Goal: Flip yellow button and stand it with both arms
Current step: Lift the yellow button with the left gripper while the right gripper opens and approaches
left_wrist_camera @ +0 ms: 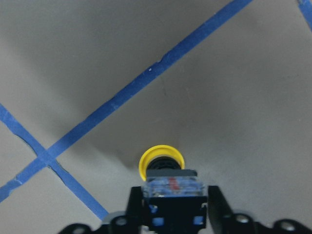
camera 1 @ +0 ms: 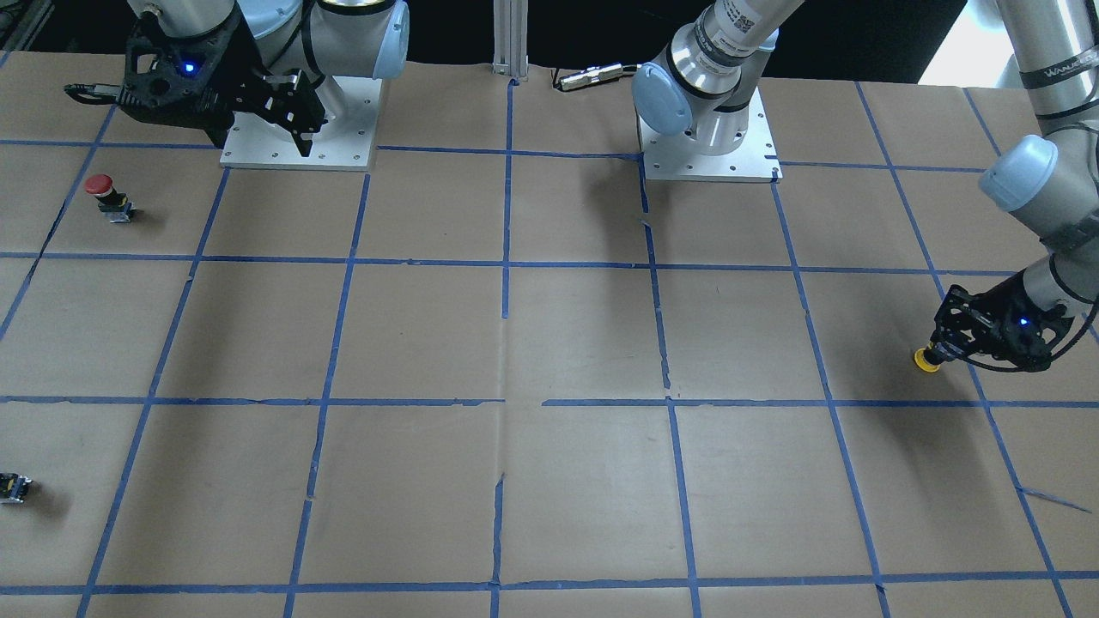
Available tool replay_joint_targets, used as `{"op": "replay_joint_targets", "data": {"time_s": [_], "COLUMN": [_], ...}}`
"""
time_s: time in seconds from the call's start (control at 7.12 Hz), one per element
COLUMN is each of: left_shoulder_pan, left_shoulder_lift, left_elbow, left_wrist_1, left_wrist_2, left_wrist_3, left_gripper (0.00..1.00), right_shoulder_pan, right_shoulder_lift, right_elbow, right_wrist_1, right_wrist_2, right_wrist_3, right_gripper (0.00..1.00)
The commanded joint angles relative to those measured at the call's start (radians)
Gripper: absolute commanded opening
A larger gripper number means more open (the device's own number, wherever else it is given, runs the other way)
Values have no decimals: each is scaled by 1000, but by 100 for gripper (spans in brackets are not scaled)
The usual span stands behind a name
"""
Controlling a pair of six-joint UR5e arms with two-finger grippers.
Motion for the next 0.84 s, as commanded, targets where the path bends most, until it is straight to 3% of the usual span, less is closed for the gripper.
{"op": "replay_joint_targets", "data": {"time_s": [0.0,0.28,0.42,0.7], "left_shoulder_pan": [-8,-78,-145,-292], "left_shoulder_lift": [35,97,125,177], "left_elbow": [12,44,86,168], "left_wrist_1": [-3,-15,-117,-317], "left_wrist_2": [-13,-90,-93,-100], "left_wrist_3": [-6,-38,-137,-352], "left_gripper": [15,15,15,15], "right_shoulder_pan": [-17,-47,-75,-94], "right_shoulder_lift": [3,4,10,85], "right_elbow": [-2,-20,-23,-69], "right_wrist_1": [4,-12,-12,-6], "right_wrist_2": [3,3,18,162], "right_wrist_3": [-12,-5,-3,33], "right_gripper": [100,100,100,100]}}
